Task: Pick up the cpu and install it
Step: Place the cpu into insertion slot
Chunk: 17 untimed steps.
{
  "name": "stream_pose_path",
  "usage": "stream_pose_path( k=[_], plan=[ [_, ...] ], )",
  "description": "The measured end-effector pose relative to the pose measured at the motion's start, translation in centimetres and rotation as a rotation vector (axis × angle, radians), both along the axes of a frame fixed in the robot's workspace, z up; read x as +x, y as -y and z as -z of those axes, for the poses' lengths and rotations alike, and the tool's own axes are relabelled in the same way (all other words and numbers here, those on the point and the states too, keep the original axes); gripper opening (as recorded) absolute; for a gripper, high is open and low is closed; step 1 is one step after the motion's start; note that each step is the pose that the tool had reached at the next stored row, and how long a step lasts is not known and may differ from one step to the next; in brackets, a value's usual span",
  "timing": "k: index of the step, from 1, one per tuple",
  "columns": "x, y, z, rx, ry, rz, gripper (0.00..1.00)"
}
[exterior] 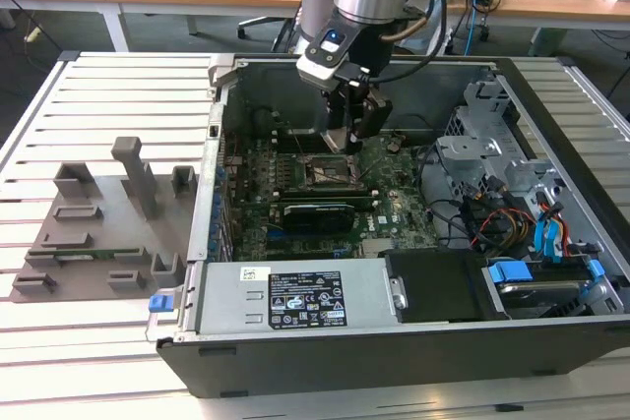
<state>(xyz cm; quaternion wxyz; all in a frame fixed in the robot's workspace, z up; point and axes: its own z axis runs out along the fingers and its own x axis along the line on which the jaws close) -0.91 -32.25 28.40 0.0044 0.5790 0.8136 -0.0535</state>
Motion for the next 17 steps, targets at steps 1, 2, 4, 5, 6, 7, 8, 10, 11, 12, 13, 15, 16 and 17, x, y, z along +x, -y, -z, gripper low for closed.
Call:
stream_pose_path(
  k=[1,2,4,5,6,7,8,10,11,12,13,15,16,17],
  plan=[
    [0.0,0.0,0.0,-0.0001,0.0,0.005,0.55],
    [0.0,0.0,0.0,-0.0004,0.0,0.013,0.55],
    [0.0,0.0,0.01,-0.0008,0.0,0.025,0.55],
    [0.0,0.0,0.01,-0.0009,0.0,0.035,0.55],
    [0.0,0.0,0.01,-0.001,0.0001,0.042,0.55],
    [0.0,0.0,0.01,-0.0011,0.0,0.048,0.55],
    [0.0,0.0,0.02,-0.0011,0.0001,0.054,0.55],
    [0.0,0.0,0.01,-0.0014,0.0,0.068,0.55],
    [0.0,0.0,0.02,-0.0015,0.0,0.078,0.55],
    [0.0,0.0,0.02,-0.0016,0.0,0.086,0.55],
    [0.0,0.0,0.02,-0.0016,0.0,0.091,0.55],
    [0.0,0.0,0.02,-0.0017,0.0,0.102,0.55],
    [0.0,0.0,0.02,-0.0017,0.0,0.109,0.55],
    [0.0,0.0,0.02,-0.0018,0.0,0.114,0.55]
  ],
)
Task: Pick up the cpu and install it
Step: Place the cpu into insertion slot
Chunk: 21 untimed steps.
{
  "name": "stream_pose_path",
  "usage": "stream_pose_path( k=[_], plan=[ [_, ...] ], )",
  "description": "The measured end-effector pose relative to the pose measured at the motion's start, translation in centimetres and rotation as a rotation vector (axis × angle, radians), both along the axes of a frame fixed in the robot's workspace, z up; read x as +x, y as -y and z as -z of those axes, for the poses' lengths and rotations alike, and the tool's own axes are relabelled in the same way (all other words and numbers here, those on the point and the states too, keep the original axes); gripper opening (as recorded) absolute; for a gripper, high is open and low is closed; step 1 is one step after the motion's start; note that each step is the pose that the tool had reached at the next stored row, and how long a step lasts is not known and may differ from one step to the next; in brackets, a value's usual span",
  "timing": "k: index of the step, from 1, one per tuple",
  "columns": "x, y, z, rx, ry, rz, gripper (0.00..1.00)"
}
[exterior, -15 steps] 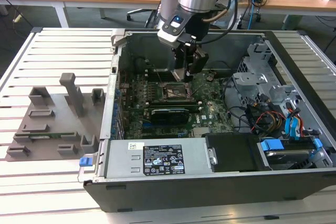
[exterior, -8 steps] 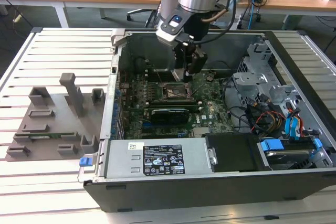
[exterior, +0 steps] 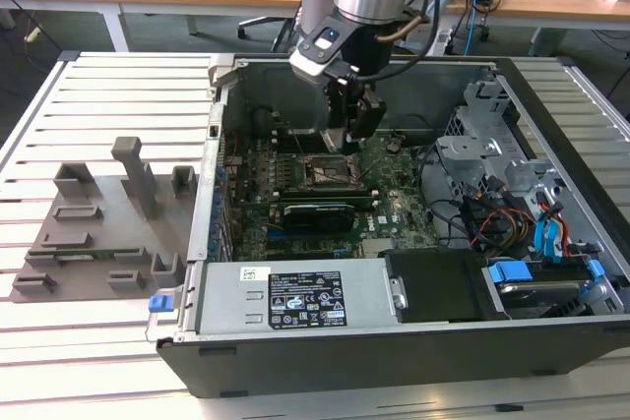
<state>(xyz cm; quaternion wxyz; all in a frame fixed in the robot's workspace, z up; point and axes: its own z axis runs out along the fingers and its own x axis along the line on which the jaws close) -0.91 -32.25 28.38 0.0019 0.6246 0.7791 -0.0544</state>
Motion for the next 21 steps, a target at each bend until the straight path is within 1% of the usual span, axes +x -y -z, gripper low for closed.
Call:
stream_pose_path(
  k=[4,6,8,10,12,14,18,19,21],
  plan=[
    [0.0,0.0,0.01,-0.0002,0.0,0.032,0.55],
    [0.0,0.0,0.02,-0.0001,0.0,0.057,0.55],
    [0.0,0.0,0.04,-0.0002,0.0,0.102,0.55],
    [0.0,0.0,0.07,-0.0002,0.0,0.164,0.55],
    [0.0,0.0,0.09,0.0022,-0.0002,0.195,0.55],
    [0.0,0.0,0.1,0.0023,-0.0002,0.213,0.55],
    [0.0,0.0,0.1,0.0024,-0.0002,0.214,0.55],
    [0.0,0.01,0.1,0.0032,0.0096,0.214,0.55],
    [0.0,0.0,0.15,0.0074,0.0464,0.214,0.55]
  ],
)
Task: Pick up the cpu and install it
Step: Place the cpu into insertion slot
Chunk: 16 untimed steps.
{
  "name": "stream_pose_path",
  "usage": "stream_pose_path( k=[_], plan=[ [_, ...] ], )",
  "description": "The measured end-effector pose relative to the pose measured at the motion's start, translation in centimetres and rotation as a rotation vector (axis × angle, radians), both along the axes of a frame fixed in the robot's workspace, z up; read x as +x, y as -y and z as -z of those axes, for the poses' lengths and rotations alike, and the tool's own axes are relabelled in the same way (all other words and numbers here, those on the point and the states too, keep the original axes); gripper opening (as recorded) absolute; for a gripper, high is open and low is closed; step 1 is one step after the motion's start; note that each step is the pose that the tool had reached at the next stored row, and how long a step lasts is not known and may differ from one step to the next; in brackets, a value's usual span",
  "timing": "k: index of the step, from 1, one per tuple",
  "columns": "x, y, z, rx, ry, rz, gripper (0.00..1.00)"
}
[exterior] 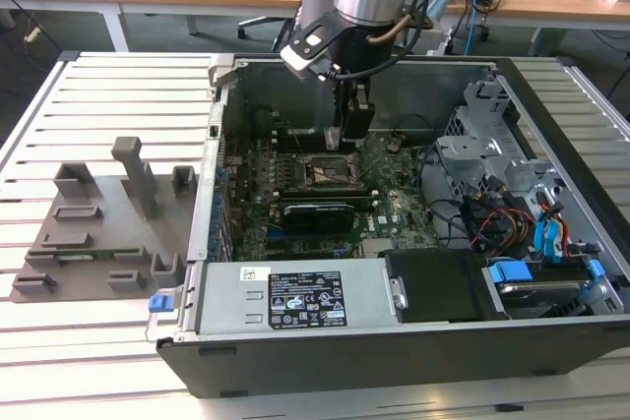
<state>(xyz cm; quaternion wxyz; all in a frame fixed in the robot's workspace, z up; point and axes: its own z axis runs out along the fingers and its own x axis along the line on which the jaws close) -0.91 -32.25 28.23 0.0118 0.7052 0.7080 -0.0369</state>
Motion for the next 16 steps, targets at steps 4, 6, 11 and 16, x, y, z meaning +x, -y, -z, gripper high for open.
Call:
stream_pose_path(
  k=[4,6,11,16],
  plan=[
    [0.0,0.0,0.0,0.0002,0.0016,0.0,0.55],
    [0.0,0.0,0.0,0.0003,0.0015,-0.001,0.55],
    [0.0,-0.08,0.2,0.0015,0.0016,-0.057,0.55],
    [-0.45,-0.63,0.95,0.0068,0.0018,-0.056,0.55]
  ],
)
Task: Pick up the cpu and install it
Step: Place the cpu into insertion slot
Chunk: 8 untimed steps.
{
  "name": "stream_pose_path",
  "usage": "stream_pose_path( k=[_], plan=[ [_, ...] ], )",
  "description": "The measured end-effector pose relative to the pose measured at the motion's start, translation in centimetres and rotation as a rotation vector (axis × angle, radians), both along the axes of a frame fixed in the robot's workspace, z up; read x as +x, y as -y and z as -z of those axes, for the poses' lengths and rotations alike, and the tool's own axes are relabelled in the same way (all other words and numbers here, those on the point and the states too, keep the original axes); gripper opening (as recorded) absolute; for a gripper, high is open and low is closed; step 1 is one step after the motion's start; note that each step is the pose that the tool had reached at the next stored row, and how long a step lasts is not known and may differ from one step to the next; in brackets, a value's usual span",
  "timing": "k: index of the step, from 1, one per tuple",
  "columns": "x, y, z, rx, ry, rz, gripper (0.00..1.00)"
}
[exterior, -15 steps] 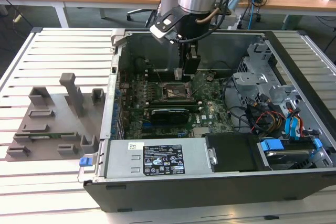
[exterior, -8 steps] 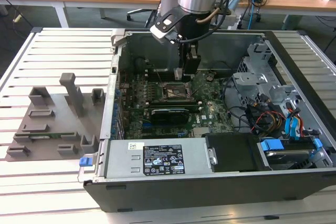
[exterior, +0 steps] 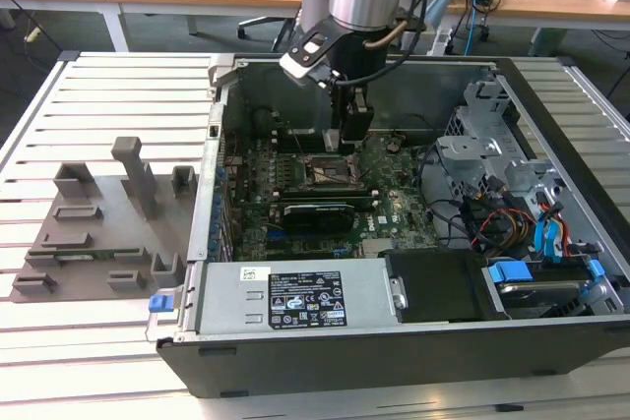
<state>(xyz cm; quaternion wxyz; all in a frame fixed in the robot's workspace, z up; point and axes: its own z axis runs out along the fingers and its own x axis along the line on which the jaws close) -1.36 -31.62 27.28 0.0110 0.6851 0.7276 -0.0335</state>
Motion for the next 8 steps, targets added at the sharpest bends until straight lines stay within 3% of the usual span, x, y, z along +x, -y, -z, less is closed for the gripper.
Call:
stream_pose_path(
  k=[8],
  plan=[
    [-0.49,-0.37,0.89,-0.0004,-0.0001,0.036,0.55]
  ],
)
